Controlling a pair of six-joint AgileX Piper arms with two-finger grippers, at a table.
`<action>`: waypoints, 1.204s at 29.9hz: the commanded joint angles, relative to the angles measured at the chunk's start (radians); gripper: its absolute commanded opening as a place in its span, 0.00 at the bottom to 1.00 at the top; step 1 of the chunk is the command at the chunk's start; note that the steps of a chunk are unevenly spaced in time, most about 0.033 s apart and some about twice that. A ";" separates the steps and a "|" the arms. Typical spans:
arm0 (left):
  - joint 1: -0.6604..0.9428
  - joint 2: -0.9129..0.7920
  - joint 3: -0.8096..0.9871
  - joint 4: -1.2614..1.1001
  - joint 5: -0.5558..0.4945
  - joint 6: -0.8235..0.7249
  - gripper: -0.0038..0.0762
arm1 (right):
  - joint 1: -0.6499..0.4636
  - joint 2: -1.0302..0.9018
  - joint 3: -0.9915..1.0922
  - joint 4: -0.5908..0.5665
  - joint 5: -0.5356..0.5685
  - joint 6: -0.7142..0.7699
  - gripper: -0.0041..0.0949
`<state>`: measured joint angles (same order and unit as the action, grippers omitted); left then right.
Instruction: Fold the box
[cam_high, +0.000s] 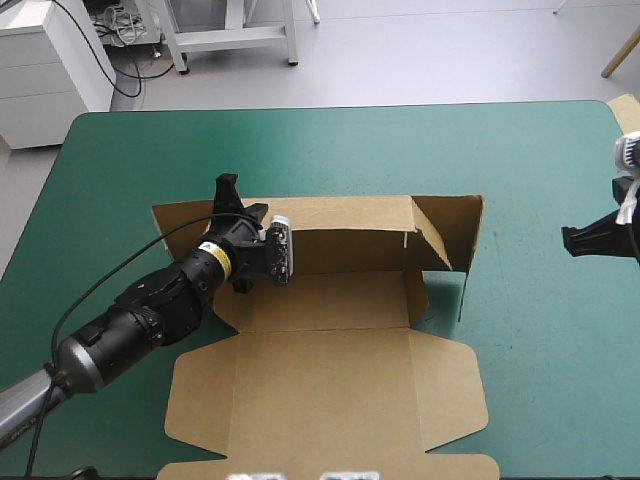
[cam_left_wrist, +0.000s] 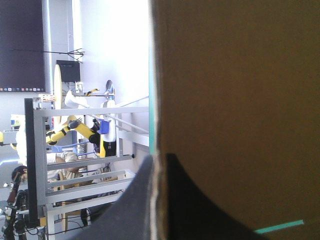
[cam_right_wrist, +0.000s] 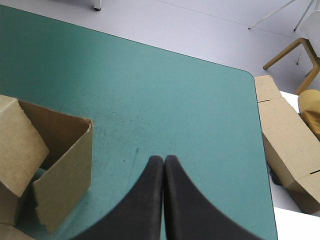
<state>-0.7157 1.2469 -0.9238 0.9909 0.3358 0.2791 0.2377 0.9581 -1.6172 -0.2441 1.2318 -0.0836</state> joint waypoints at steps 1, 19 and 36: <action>-0.006 -0.041 -0.003 0.048 -0.063 -0.029 0.04 | -0.004 -0.006 -0.029 -0.013 -0.062 0.002 0.02; -0.014 -0.020 0.132 0.038 -0.095 -0.115 0.04 | -0.004 0.059 -0.029 0.100 -0.064 -0.004 0.09; -0.014 0.032 0.128 0.037 -0.007 -0.196 0.04 | -0.004 0.371 -0.062 0.115 -0.242 0.117 0.79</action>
<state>-0.7229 1.2639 -0.8051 1.0981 0.2658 0.1038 0.2377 1.3066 -1.6311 -0.1190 1.0733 0.0084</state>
